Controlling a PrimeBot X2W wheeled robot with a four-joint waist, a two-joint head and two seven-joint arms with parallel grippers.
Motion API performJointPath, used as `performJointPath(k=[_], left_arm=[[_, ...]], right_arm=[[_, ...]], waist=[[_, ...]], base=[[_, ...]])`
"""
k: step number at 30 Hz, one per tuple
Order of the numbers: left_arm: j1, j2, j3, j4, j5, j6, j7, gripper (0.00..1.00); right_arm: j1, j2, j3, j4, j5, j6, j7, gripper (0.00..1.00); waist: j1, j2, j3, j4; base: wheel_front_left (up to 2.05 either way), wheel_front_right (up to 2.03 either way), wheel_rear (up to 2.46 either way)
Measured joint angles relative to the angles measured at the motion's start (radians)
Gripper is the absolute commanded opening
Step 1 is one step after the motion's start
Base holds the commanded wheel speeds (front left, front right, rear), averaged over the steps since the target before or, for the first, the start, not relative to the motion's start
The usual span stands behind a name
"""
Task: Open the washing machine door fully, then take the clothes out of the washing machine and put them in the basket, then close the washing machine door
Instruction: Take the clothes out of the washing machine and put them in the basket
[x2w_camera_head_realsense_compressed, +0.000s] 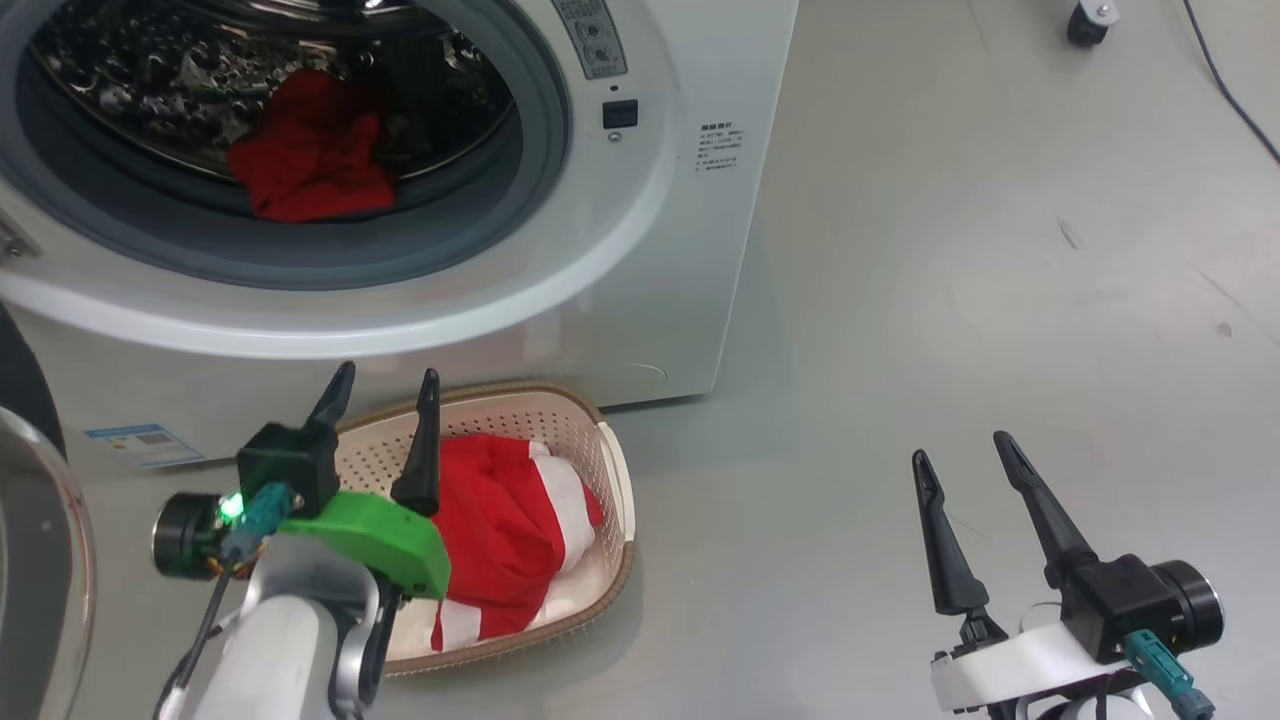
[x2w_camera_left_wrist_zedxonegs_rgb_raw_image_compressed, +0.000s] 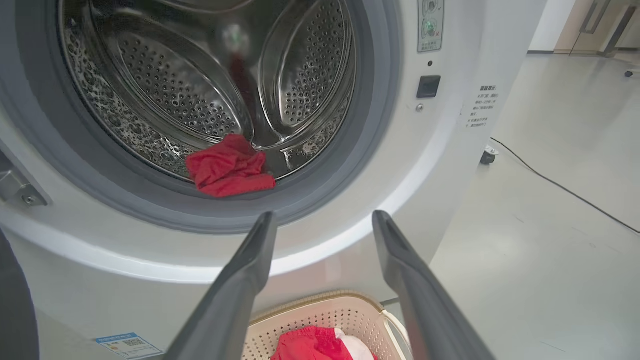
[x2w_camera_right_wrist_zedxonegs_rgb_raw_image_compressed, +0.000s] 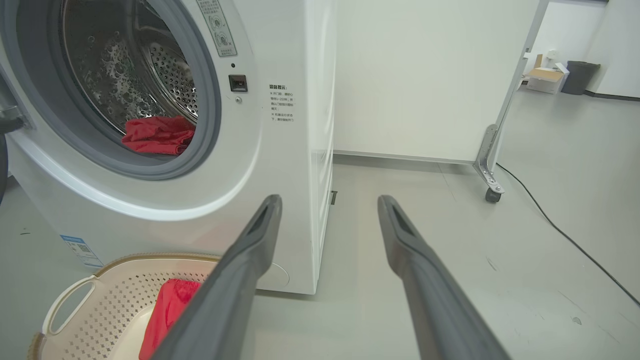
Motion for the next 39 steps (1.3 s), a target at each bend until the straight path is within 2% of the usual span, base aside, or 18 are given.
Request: performJointPath(k=[10, 16, 28, 32, 39], left_arm=[[-0.199, 0.006, -0.006, 0.103, -0.002, -0.016, 0.179, 1.0], [-0.356, 0.042, 0.019, 0.146, -0.002, -0.022, 0.283, 1.0], [-0.652, 0.207, 0.067, 0.209, 0.037, -0.035, 0.478, 1.0], [-0.714, 0.267, 0.072, 0.238, 0.067, -0.049, 0.528, 1.0], [-0.795, 0.338, 0.095, 0.28, 0.086, -0.061, 0.582, 1.0]], right_arm=[[-0.056, 0.001, 0.007, -0.021, 0.001, 0.007, 0.0, 1.0], [-0.099, 0.002, 0.018, -0.03, 0.005, 0.015, 0.0, 1.0], [-0.2, 0.008, 0.06, -0.03, 0.042, 0.034, 0.0, 1.0], [-0.229, 0.01, 0.074, -0.029, 0.057, 0.041, 0.0, 1.0], [-0.266, 0.011, 0.095, -0.029, 0.078, 0.045, 0.0, 1.0]], waist=[[0.0, 0.0, 0.107, -0.029], [0.0, 0.0, 0.181, -0.048], [0.0, 0.0, 0.319, -0.104], [0.0001, 0.0, 0.355, -0.135], [0.0001, 0.0, 0.408, -0.191]], base=[[0.0, 0.0, 0.0], [0.0, 0.0, 0.0], [0.0, 0.0, 0.0], [0.0, 0.0, 0.0], [0.0, 0.0, 0.0]])
